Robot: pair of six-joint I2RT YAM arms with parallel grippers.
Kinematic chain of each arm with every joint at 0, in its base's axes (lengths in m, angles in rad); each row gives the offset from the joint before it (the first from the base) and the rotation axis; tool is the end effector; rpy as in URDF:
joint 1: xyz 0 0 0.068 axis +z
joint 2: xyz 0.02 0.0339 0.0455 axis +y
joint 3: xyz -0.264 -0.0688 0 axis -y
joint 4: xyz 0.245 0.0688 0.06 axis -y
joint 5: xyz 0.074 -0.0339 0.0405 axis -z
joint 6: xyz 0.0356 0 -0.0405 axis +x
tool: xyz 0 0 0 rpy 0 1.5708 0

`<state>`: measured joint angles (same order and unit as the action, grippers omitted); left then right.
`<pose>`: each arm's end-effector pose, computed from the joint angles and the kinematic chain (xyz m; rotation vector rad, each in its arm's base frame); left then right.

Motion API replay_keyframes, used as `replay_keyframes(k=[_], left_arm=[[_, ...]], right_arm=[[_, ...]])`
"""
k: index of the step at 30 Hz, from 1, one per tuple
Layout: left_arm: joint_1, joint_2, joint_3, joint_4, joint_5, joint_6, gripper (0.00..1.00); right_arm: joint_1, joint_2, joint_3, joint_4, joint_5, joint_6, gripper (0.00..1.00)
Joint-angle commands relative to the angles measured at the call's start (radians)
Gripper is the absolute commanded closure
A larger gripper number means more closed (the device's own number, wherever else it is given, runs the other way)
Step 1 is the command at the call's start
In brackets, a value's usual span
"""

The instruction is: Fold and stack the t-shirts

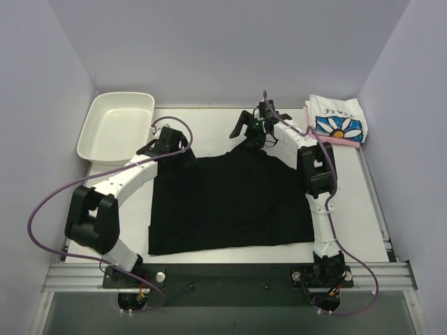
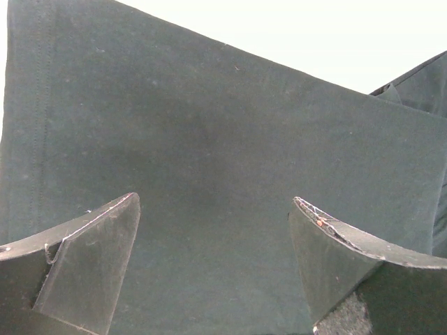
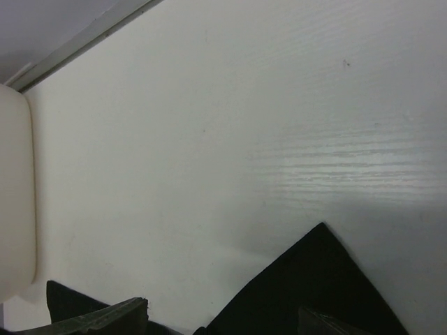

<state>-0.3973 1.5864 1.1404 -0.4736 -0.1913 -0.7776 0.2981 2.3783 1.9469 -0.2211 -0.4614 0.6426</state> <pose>0.3134 -0.1242 0.2393 -0.5487 2.4247 -0.2665 0.5139 0.1745 0.1838 0.1326 2.3380 1.0082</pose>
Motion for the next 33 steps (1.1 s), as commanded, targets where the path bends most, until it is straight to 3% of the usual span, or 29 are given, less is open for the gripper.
replay_keyframes(k=[1,6,18,28,33], left_arm=[[0.008,0.001,-0.005,0.053,0.013,0.001,0.03],[0.008,-0.006,-0.007,0.05,0.004,0.003,0.03],[0.018,-0.04,-0.021,0.029,-0.017,0.02,0.03],[0.028,-0.025,-0.034,0.03,-0.022,0.023,0.03],[0.029,-0.011,-0.022,0.033,-0.02,0.024,0.03]], right_arm=[[0.003,-0.005,-0.034,0.028,-0.007,0.014,0.13],[-0.007,0.025,-0.031,0.026,0.029,0.026,0.13],[-0.079,0.078,0.06,-0.121,0.273,0.057,0.13],[-0.189,0.121,0.136,-0.176,0.303,0.065,0.12],[-0.206,0.085,0.15,-0.172,0.299,-0.015,0.1]])
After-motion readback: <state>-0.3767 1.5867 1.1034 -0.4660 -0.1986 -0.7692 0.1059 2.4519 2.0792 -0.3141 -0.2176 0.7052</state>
